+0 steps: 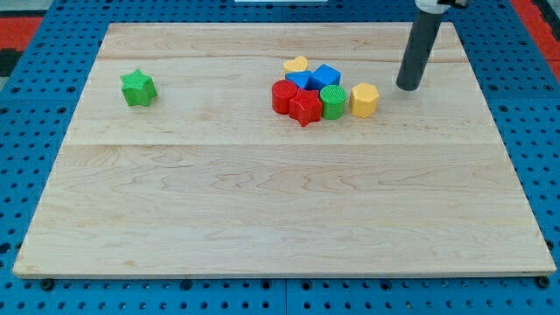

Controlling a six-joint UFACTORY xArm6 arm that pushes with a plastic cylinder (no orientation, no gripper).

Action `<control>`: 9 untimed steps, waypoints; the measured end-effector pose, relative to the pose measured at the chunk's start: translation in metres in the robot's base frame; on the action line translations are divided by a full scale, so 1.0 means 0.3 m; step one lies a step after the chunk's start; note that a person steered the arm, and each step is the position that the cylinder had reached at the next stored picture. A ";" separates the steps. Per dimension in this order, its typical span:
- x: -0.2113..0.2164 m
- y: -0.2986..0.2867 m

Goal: Move yellow hexagon left a bit

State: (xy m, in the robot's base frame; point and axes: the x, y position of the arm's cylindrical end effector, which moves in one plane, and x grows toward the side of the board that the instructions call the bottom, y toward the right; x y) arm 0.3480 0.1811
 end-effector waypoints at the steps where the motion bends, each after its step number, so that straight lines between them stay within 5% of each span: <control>1: 0.089 0.000; 9: 0.063 -0.156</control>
